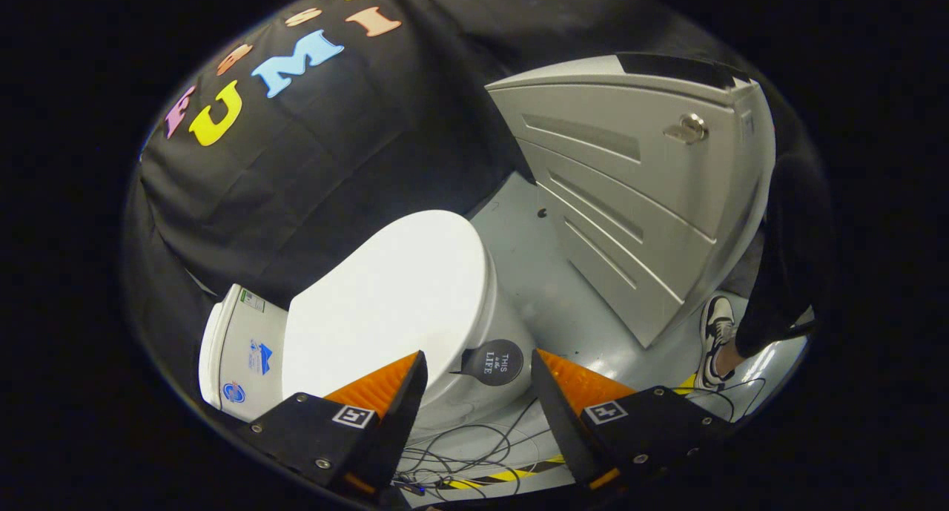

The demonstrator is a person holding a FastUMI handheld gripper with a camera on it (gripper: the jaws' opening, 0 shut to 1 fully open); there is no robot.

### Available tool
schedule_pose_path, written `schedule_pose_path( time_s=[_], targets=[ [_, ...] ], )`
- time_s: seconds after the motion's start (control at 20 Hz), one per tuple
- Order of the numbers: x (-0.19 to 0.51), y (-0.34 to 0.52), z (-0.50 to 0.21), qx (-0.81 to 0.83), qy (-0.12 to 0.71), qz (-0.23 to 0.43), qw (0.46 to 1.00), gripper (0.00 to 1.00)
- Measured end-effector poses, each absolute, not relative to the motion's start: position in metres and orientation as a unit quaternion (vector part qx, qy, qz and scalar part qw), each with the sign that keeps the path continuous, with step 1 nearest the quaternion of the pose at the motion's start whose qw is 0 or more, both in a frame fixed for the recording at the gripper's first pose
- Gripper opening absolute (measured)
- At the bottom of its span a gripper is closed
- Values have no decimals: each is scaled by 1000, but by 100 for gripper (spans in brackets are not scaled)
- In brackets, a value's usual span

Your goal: Open the toilet lid.

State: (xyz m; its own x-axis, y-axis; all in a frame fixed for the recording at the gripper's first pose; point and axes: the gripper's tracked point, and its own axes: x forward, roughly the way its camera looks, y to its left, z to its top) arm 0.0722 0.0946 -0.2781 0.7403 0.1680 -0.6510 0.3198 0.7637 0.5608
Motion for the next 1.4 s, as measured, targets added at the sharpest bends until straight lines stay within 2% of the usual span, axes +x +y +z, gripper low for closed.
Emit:
schedule_pose_path(
  time_s=[0.2,0.4,0.7,0.75,0.85,0.9,1.05,1.25,1.4],
  targets=[
    [70,92,-298,392,354,-79,845,83],
    [76,92,-309,442,337,-79,827,76],
    [89,95,-320,509,309,-67,800,49],
    [88,95,-324,508,311,-69,800,40],
    [88,92,-323,515,303,-68,798,30],
    [86,90,-320,521,299,-69,796,28],
    [84,90,-316,519,294,-68,800,14],
    [84,88,-302,489,303,-63,815,4],
    [83,86,-285,457,300,-45,836,3]
  ],
)
